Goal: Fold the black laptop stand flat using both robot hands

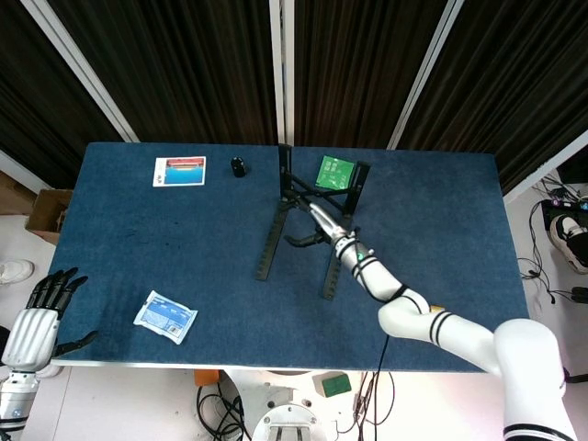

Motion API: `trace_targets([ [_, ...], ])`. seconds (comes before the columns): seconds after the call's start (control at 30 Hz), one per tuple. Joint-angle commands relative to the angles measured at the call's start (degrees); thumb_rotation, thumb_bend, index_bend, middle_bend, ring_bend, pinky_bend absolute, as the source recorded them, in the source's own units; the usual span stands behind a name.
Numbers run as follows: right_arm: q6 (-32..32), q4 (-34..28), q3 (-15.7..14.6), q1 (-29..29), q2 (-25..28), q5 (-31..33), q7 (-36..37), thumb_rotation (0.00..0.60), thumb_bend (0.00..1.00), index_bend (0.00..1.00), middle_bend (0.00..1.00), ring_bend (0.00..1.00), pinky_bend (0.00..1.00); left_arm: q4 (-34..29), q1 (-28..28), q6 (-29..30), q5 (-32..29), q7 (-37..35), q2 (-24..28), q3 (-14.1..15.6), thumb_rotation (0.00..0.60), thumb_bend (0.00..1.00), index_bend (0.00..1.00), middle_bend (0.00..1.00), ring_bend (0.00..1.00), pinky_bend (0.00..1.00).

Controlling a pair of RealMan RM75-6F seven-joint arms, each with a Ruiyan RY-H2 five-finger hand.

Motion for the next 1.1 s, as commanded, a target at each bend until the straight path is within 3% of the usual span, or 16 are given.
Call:
trace_targets([
  [0.03,4.1,-6.3,-2.4,-5.4,5.3,1.9,-4.4,0.600,0.33,0.17,0.34,0.10,0.16,-0.3,-0.3,0.0,0.4,0.4,0.0,0.0,0.600,0.11,0.16,0.07,0.01,0.09],
  [0.23,5.6,-7.9,-2.5,-8.1,7.7,5.8,-7.8,0.600,0.34,0.17,0.35,0.10,0.16,-1.3,-0.7,-0.2,0.9,1.4,0.0,0.1,0.600,0.11,0.16,0.07,0.01,0.09],
  [0.57,3.1,0.5,-0.1,-6.1,4.2,9.3,-8.9,0.600,0.34,0.17,0.34,0.10,0.16,-2.1,-0.4,0.2,0.8,2.1,0.4,0.2,0.600,0.11,0.16,0.07,0.01,0.09],
  [0.7,2.4,0.3,-0.1,-6.0,4.3,8.6,-8.6,0.600,0.35,0.17,0.34,0.10,0.16,-1.8,-0.2,0.4,0.7,1.9,0.3,0.3,0.600,0.11,0.16,0.07,0.01,0.09],
  [0.93,-1.1,-7.2,-4.5,-9.3,11.8,2.8,-7.2,0.600,0.35,0.19,0.31,0.10,0.16,-1.0,-0.2,0.3,0.8,1.0,0.0,0.4,0.600,0.11,0.16,0.07,0.01,0.09],
  [1.1,-3.1,-7.9,-6.5,-11.0,17.9,9.1,-13.1,0.600,0.33,0.10,0.24,0.06,0.14,-0.6,-0.5,0.5,1.2,0.7,-0.2,0.3,0.600,0.11,0.16,0.07,0.01,0.09],
])
